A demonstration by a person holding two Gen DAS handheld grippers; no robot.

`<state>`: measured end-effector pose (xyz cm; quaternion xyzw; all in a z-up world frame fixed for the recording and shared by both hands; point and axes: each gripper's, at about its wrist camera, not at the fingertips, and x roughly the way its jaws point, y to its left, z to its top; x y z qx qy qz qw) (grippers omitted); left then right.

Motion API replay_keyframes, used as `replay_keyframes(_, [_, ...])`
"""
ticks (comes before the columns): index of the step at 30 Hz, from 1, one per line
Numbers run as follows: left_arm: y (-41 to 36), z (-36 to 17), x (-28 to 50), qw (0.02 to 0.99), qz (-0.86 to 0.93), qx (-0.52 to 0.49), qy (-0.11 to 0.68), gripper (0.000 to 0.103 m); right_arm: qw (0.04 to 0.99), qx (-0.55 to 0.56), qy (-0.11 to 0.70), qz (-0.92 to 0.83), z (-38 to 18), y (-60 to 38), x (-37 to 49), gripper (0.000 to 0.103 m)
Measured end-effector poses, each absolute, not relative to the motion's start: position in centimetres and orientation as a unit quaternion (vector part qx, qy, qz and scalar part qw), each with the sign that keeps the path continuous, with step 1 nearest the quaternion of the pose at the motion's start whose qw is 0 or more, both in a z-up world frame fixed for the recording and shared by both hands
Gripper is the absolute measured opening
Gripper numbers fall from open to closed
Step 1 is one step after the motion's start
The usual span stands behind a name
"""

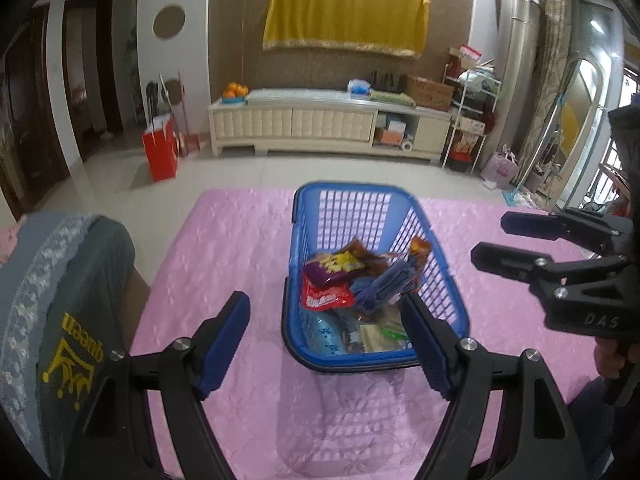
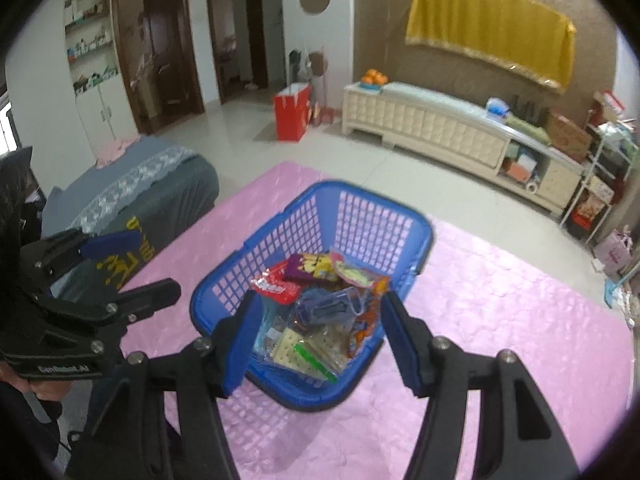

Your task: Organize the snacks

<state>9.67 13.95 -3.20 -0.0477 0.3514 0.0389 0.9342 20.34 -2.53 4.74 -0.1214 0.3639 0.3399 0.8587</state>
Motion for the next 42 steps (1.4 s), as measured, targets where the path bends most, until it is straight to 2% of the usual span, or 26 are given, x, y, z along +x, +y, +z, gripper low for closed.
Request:
replay_keyframes(9, [10.1, -0.1, 5.6, 0.958, 0.022, -0.034, 0.284, 0.076, 0.907, -0.106, 0.313, 0.26, 8.5, -7.5, 15.4, 0.067])
replay_keyframes(10, [9.8, 0.2, 5.1, 0.96, 0.02, -0.035, 0.278, 0.076, 0.912, -0.106, 0.307, 0.252, 8.8, -7.8, 15.0, 0.069])
replay_keyframes(12, [8.7, 1.0, 3.9, 0.967, 0.016, -0.029, 0.254, 0.076, 0.923, -0.101, 0.291, 0.233, 9.5, -9.1, 13.7, 0.081])
replay_keyframes(19, [5.9, 2.6, 0.4, 0.975, 0.015, -0.007, 0.223, 0.076, 0.946, -0.059, 0.25, 0.199, 10.6, -12.7, 10.1, 0.089])
replay_keyframes(21, [5.6, 3.0, -0.3, 0.976, 0.015, -0.008, 0.216, 0.083, 0.95, -0.055, 0.241, 0.189, 10.8, -13.3, 9.2, 0.1])
replay_keyframes(22, [5.5, 3.1, -0.5, 0.977, 0.014, -0.009, 0.214, 0.085, 0.951, -0.056, 0.239, 0.188, 10.7, -13.5, 8.7, 0.102])
replay_keyframes(24, [5.4, 3.4, -1.3, 0.979, 0.007, -0.017, 0.203, 0.087, 0.952, -0.056, 0.235, 0.186, 10.7, -13.5, 7.9, 0.103])
replay_keyframes(28, [5.0, 3.7, -2.5, 0.981, -0.003, -0.026, 0.193, 0.103, 0.954, -0.056, 0.227, 0.186, 10.5, -13.9, 6.2, 0.103])
replay_keyframes(42, [3.9, 3.6, -3.7, 0.979, 0.003, -0.005, 0.202, 0.103, 0.951, -0.047, 0.235, 0.195, 10.1, -14.1, 4.5, 0.103])
